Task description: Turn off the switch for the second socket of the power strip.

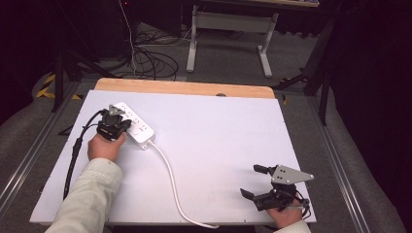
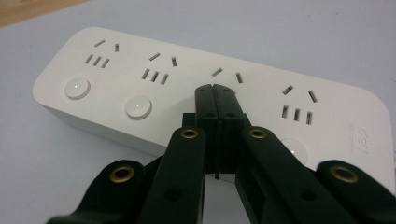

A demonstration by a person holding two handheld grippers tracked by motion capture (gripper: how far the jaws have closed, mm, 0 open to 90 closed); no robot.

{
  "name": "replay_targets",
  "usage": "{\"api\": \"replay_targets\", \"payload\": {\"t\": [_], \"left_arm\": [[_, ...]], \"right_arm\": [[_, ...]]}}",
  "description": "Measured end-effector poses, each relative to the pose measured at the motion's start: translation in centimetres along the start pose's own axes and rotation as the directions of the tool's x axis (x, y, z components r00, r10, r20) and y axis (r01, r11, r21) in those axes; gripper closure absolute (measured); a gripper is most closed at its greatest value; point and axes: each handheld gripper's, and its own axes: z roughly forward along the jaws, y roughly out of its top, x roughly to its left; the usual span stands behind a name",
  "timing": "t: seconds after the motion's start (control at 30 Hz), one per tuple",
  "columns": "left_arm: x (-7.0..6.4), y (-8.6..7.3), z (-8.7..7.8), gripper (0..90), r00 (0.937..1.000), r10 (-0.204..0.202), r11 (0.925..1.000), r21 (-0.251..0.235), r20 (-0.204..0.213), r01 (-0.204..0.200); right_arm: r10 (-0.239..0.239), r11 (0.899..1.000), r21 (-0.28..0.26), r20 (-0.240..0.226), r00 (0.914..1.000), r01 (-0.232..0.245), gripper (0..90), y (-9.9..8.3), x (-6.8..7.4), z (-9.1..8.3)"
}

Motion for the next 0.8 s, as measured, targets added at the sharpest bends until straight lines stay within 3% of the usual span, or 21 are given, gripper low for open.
{"api": "replay_targets", "payload": {"t": [0.47, 0.53, 0.8], "left_arm": [[-0.28, 0.06, 0.01, 90.0, 0.9996, -0.005, 1.0, 0.005, -0.026, 0.005], [-0.21, 0.02, 0.04, 90.0, 0.9997, -0.021, 0.9998, 0.003, -0.014, 0.021], [-0.21, -0.15, 0.09, 90.0, 0.9996, -0.022, 0.9998, -0.005, -0.019, 0.021]], "right_arm": [[-0.003, 1.0, 0.002, -0.004, 1.0, 0.003, 7.9, -0.01, 0.04, 0.03], [-0.003, 1.0, 0.002, -0.004, 1.0, 0.003, 7.9, -0.01, 0.05, 0.03], [-0.003, 1.0, 0.0, -0.006, 1.0, 0.003, 7.9, -0.05, 0.05, -0.05]]}}
